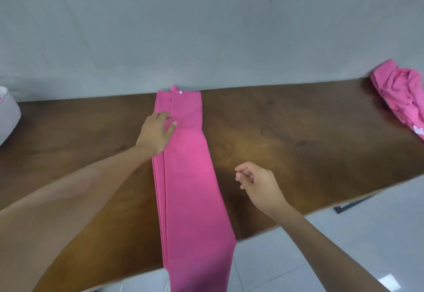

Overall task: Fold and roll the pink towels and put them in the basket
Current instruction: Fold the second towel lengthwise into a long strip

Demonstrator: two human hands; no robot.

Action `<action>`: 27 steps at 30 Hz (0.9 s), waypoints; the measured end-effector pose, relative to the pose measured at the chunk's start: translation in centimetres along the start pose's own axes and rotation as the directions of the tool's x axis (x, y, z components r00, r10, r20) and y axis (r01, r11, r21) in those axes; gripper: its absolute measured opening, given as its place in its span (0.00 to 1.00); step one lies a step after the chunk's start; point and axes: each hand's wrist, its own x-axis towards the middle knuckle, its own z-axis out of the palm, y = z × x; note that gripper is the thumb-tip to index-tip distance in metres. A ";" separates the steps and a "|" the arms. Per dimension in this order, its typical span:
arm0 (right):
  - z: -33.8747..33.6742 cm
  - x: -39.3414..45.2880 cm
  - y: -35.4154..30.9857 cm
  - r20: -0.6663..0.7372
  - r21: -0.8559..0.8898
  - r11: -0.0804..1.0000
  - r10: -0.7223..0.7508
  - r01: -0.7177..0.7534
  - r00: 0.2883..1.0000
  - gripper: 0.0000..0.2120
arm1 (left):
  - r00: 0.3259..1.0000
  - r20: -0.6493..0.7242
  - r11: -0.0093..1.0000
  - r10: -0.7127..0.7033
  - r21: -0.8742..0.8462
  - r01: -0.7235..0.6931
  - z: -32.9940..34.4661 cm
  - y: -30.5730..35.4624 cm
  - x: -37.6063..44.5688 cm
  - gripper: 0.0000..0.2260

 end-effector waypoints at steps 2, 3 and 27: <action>0.0 2.4 -0.5 0.006 -0.004 1.000 0.001 -0.001 1.000 0.06 | 0.995 0.037 0.994 -0.096 -0.056 0.098 -0.1 -1.3 3.4 0.16; 0.1 3.5 -0.8 0.005 -0.008 1.000 -0.001 0.001 1.000 0.07 | 0.989 0.050 0.986 -0.139 -0.083 0.143 0.1 -1.9 5.1 0.16; 2.6 16.1 -3.7 0.040 0.151 0.981 0.117 -0.122 0.992 0.09 | 0.870 0.232 0.858 -0.435 -0.186 0.479 4.9 -4.1 22.2 0.14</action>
